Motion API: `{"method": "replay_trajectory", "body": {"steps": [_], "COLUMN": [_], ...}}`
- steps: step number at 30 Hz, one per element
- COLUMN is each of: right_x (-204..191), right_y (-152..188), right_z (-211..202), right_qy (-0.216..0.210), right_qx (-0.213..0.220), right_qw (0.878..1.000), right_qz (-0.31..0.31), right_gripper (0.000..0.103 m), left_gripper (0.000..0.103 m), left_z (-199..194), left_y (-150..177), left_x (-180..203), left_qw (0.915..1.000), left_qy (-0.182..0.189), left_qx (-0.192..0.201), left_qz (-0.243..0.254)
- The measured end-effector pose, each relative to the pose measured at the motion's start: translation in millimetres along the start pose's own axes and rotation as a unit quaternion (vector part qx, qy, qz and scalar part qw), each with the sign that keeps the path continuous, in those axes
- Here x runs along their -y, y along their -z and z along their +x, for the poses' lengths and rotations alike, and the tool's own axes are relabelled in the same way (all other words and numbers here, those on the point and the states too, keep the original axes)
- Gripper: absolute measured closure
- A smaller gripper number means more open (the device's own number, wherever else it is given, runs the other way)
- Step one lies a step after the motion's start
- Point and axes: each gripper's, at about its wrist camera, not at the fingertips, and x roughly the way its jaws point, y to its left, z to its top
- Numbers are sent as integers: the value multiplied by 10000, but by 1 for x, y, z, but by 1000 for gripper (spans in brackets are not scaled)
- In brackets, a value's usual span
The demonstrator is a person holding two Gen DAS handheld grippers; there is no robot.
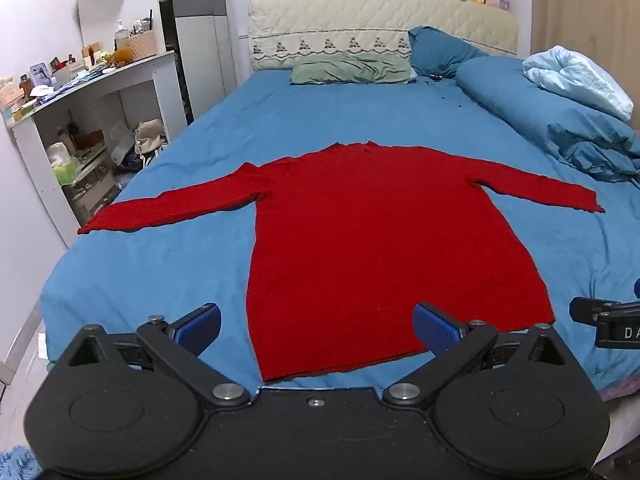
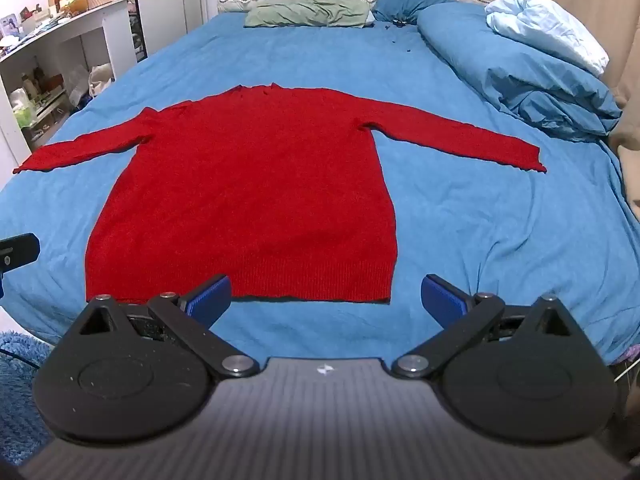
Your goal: Fold small clothes
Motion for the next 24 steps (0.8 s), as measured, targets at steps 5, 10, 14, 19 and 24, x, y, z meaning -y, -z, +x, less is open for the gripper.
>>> {"method": "replay_trajectory", "body": {"steps": [5, 10, 14, 19, 24], "right_x": [3, 0, 2, 0, -1], "right_y": [3, 2, 2, 3, 3], "right_z": [4, 2, 3, 3, 2], "right_qy": [-36, 37, 67, 112, 89], "right_qx": [15, -18, -8, 20, 21], "right_qw": [10000, 10000, 10000, 9999, 10000], "right_qz": [33, -42, -46, -1, 20], "right_gripper": [0, 0, 0, 0, 0], "left_gripper": [0, 0, 0, 0, 0], "left_z": [-1, 5, 4, 2, 1], "left_y": [3, 3, 0, -1, 0], "left_x": [7, 12, 4, 1, 2], "left_qw": [9999, 9999, 10000, 10000, 10000], "left_qy": [-57, -60, 32, 43, 14], "left_qx": [47, 31, 20, 48, 47], "left_qz": [108, 83, 27, 37, 28]}}
